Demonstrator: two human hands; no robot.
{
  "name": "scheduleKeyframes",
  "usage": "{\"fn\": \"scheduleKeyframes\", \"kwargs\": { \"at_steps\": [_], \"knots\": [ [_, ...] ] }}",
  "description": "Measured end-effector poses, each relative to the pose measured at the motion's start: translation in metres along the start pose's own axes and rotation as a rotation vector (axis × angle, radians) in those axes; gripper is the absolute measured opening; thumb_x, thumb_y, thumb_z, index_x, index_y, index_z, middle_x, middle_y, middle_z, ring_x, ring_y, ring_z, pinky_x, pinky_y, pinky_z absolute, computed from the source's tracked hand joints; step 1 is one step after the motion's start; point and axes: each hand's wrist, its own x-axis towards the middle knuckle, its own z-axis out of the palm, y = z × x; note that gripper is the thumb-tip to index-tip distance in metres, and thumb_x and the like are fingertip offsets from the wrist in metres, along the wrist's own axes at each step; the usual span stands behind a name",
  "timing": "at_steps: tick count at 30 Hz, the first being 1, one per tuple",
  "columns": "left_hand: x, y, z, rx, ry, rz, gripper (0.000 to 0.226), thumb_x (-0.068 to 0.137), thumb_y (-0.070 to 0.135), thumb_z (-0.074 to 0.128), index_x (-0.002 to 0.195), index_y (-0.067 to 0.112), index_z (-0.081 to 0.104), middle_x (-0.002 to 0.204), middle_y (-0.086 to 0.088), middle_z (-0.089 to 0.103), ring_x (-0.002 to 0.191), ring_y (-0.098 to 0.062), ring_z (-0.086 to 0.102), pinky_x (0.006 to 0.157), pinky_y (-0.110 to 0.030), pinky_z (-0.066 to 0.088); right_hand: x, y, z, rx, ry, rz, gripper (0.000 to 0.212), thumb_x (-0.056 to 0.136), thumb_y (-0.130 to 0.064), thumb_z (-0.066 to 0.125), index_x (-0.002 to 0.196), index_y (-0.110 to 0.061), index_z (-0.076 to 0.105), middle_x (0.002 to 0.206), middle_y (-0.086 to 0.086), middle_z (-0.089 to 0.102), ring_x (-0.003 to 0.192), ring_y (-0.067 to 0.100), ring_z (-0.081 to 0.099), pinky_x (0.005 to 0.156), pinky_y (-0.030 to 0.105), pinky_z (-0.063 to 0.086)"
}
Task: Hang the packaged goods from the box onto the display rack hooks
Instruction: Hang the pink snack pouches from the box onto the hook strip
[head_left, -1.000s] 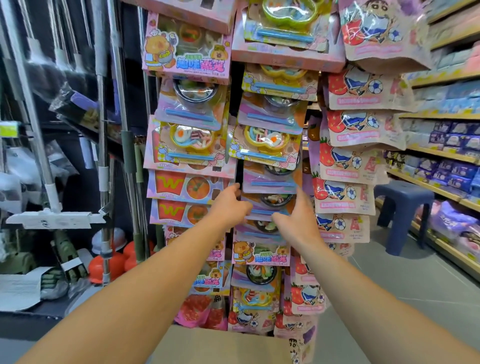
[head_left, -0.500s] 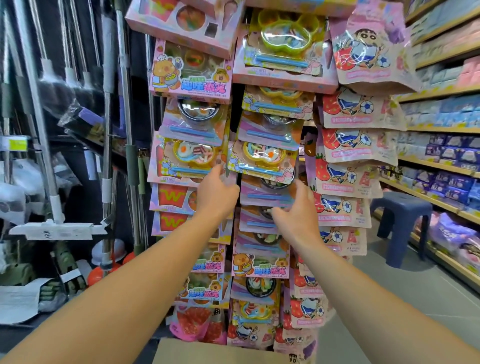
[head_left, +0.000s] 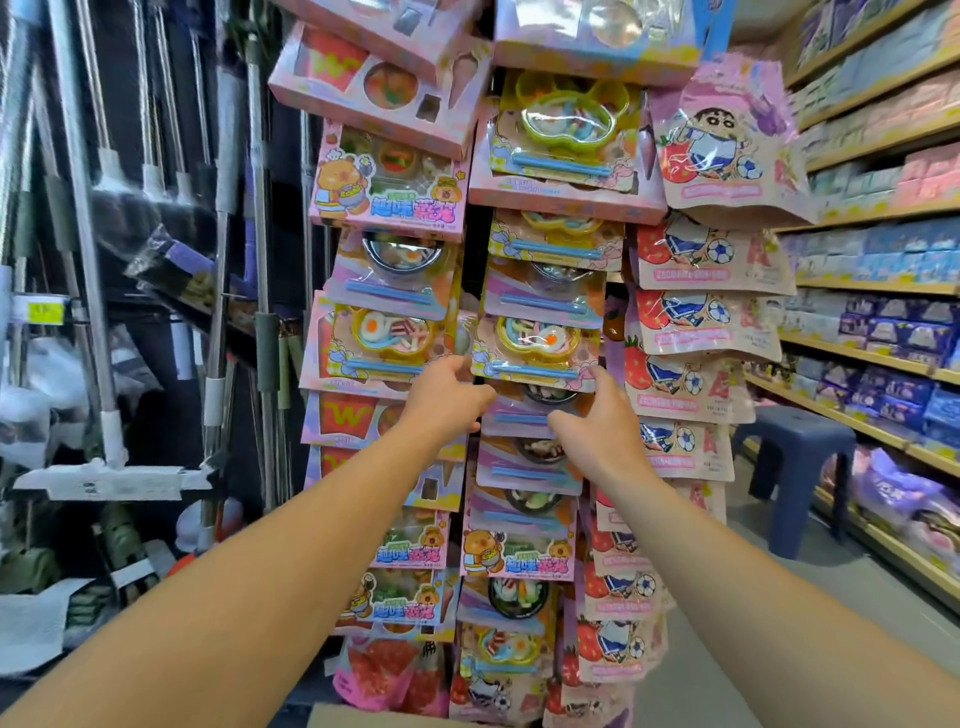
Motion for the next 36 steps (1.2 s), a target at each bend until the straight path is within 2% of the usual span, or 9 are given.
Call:
{"fn": "scheduleKeyframes", "kwargs": {
  "at_steps": [4,7,16,21,25,28,30,34,36],
  "knots": [
    [-0.002,0.004,0.003,-0.02,-0.037,-0.012,0.063,0.091,0.011,0.063,0.148,0.01,0.037,0.126,-0.004,0.053,0.087,-0.019,0.066,0.073,-0.034,0.06,0.0,-0.001,-0.003,0.052,0.034,-0.003,0.08,0.085,-0.018,0.063,0.153,-0.027,0.022,0.153,0.0,0.029,0.138,0.021,0.033,0.094,0.03,0.034],
    [-0.005,0.006,0.006,-0.019,-0.071,-0.033,0.065,0.091,0.01,0.063,0.15,0.011,0.035,0.122,-0.002,0.053,0.088,-0.019,0.065,0.068,-0.029,0.058,0.0,-0.002,-0.005,0.007,0.006,-0.004,0.083,0.085,-0.02,0.064,0.155,-0.026,0.019,0.158,-0.001,0.023,0.143,0.022,0.027,0.105,0.035,0.033],
    [-0.007,0.009,0.01,-0.028,-0.109,-0.081,0.069,0.092,0.01,0.063,0.152,0.01,0.028,0.125,-0.003,0.052,0.088,-0.021,0.062,0.084,-0.04,0.058,-0.003,-0.006,-0.014,-0.014,-0.059,0.006,0.086,0.082,-0.022,0.064,0.155,-0.026,0.019,0.16,-0.002,0.022,0.146,0.022,0.024,0.115,0.044,0.031],
    [-0.005,0.015,0.008,0.138,-0.018,-0.026,0.064,0.091,0.016,0.063,0.148,0.009,0.034,0.096,0.002,0.057,0.094,-0.025,0.065,0.088,-0.047,0.056,-0.003,-0.01,-0.018,-0.038,-0.051,-0.074,0.081,0.084,-0.019,0.063,0.154,-0.023,0.023,0.159,-0.003,0.023,0.145,0.019,0.026,0.11,0.036,0.031],
    [0.004,0.029,0.0,0.202,0.056,0.024,0.061,0.091,0.017,0.06,0.148,0.01,0.036,0.108,-0.004,0.058,0.102,-0.031,0.064,0.089,-0.05,0.055,0.01,-0.022,-0.028,-0.032,-0.042,-0.108,0.069,0.086,-0.017,0.063,0.148,-0.021,0.033,0.149,0.0,0.036,0.136,0.02,0.037,0.102,0.031,0.036],
    [0.013,0.041,-0.002,0.239,0.017,0.045,0.065,0.094,0.013,0.055,0.153,0.015,0.026,0.139,-0.009,0.05,0.107,-0.031,0.062,0.089,-0.049,0.055,0.025,-0.03,-0.033,-0.007,-0.045,-0.095,0.074,0.082,-0.021,0.065,0.148,-0.022,0.032,0.143,0.003,0.041,0.129,0.022,0.044,0.101,0.038,0.042],
    [0.021,0.047,-0.002,0.213,-0.009,0.036,0.069,0.096,0.01,0.053,0.155,0.018,0.019,0.151,-0.007,0.039,0.109,-0.031,0.062,0.089,-0.049,0.055,0.034,-0.035,-0.034,-0.003,-0.068,-0.09,0.081,0.082,-0.024,0.065,0.152,-0.023,0.025,0.149,0.005,0.037,0.132,0.025,0.041,0.106,0.043,0.041],
    [0.032,0.056,0.006,0.035,-0.092,-0.037,0.066,0.098,-0.001,0.048,0.154,0.021,0.023,0.143,-0.011,0.044,0.079,-0.025,0.063,0.065,-0.034,0.056,0.047,-0.043,-0.034,-0.06,-0.087,-0.073,0.091,0.078,-0.033,0.063,0.156,-0.024,0.017,0.159,0.003,0.025,0.135,0.029,0.043,0.108,0.05,0.042],
    [0.033,0.057,0.009,0.013,-0.094,-0.037,0.063,0.097,-0.002,0.048,0.152,0.021,0.029,0.123,-0.007,0.053,0.076,-0.027,0.058,0.065,-0.033,0.052,0.049,-0.045,-0.035,-0.055,-0.088,-0.066,0.097,0.071,-0.037,0.061,0.156,-0.024,0.017,0.158,0.004,0.028,0.132,0.03,0.047,0.105,0.052,0.045]
  ]
}}
